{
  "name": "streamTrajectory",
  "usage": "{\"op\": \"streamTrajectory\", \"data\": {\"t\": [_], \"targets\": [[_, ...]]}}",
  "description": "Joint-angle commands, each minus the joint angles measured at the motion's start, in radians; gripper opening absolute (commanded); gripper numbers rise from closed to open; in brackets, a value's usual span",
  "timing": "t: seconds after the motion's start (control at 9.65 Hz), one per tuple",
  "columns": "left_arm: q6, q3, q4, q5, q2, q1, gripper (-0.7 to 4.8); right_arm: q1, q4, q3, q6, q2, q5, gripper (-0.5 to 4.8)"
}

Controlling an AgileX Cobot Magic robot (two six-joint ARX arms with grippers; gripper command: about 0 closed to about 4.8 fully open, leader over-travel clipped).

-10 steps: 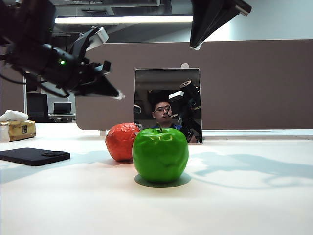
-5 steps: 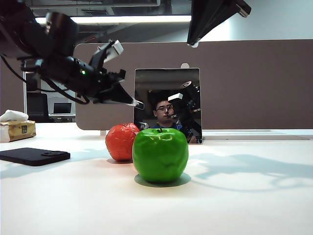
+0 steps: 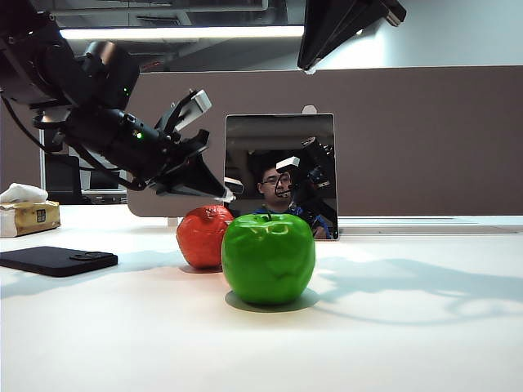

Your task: Move all the fruits on the tabletop near the face of the Rubik's cube that has the color most similar to each fruit.

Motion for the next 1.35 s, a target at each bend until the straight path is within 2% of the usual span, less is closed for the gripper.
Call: {"op": "streamTrajectory", "data": {"t": [0.1,0.41,0.73,0.83,0.93,1.04,1.14,1.24,1.35], "targets": [[-0.003,0.005,-0.1,0.03,-0.002,-0.001,-0.05,0.003,0.014,0.002,0.003,-0.007,-0.006,-0.01],[-0.002,0.005,-0.193,0.033,-0.011,-0.001,-0.05,0.008,0.007,0.002,0.003,-0.007,-0.006,-0.01],[0.005,0.005,-0.232,0.029,-0.025,-0.001,-0.05,0.008,0.006,0.002,0.003,-0.007,-0.006,-0.01],[0.014,0.004,-0.286,-0.029,-0.048,0.0,-0.05,0.009,0.001,0.002,0.003,-0.008,-0.006,-0.01],[0.057,0.004,-0.383,-0.102,-0.11,0.0,-0.05,0.012,-0.017,0.002,0.003,-0.008,-0.006,-0.01],[0.058,0.004,-0.402,-0.103,-0.115,0.0,-0.05,0.012,-0.018,0.002,0.003,-0.008,-0.005,-0.01],[0.11,0.004,-0.454,-0.11,-0.127,0.0,-0.05,0.012,-0.036,0.002,0.003,-0.008,-0.003,-0.01],[0.136,0.004,-0.286,-0.097,-0.126,0.0,-0.05,0.013,-0.051,0.002,0.003,-0.008,-0.003,-0.01],[0.136,0.004,-0.274,-0.08,-0.126,0.0,-0.05,0.013,-0.05,0.002,0.003,-0.008,-0.003,-0.01]]}}
